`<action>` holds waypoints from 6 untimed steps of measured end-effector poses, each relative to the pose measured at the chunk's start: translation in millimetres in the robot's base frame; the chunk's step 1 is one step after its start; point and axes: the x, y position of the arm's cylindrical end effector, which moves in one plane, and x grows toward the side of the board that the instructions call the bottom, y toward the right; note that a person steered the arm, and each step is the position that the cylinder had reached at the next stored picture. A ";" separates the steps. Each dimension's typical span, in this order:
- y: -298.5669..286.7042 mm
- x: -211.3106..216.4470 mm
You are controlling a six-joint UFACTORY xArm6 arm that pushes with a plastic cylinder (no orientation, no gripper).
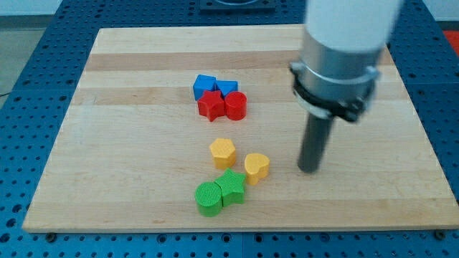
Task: Move yellow heart to the bottom of yellow hexagon
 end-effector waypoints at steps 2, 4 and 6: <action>-32.9 28.1; -71.8 3.1; -73.7 -2.6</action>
